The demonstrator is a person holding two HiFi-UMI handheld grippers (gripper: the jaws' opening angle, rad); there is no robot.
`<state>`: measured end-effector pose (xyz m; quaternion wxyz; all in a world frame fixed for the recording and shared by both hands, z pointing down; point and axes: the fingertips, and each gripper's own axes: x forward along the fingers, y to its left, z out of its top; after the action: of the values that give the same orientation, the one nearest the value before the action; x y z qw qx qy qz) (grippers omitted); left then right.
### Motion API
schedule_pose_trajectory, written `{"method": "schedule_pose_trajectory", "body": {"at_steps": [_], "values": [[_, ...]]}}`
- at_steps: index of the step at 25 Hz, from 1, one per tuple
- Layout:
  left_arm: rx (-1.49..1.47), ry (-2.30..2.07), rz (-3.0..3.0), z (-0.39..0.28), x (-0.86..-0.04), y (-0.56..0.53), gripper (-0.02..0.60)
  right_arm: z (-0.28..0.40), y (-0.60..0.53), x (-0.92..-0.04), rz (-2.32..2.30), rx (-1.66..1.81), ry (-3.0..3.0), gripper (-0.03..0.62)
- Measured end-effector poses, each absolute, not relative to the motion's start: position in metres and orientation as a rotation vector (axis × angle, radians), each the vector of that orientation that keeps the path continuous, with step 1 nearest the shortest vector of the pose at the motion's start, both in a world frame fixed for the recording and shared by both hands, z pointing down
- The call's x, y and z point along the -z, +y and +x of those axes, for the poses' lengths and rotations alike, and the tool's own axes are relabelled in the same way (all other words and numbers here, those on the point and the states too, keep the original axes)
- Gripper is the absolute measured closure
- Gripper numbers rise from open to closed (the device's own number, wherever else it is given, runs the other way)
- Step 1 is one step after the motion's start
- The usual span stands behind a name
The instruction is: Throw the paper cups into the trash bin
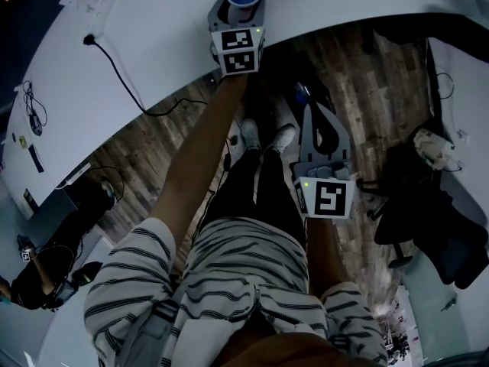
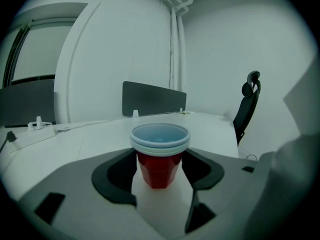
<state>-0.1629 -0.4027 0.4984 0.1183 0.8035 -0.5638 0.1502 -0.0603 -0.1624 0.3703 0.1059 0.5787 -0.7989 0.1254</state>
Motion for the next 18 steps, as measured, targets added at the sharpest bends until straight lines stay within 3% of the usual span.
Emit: {"method": "schedule_pose_trajectory", "body": {"at_steps": [18], "values": [[-0.346, -1.648, 2.452, -0.152, -0.427, -0.372, 0.282, -0.044, -0.144, -0.348, 1.804, -0.373, -2.326, 0.585]]}}
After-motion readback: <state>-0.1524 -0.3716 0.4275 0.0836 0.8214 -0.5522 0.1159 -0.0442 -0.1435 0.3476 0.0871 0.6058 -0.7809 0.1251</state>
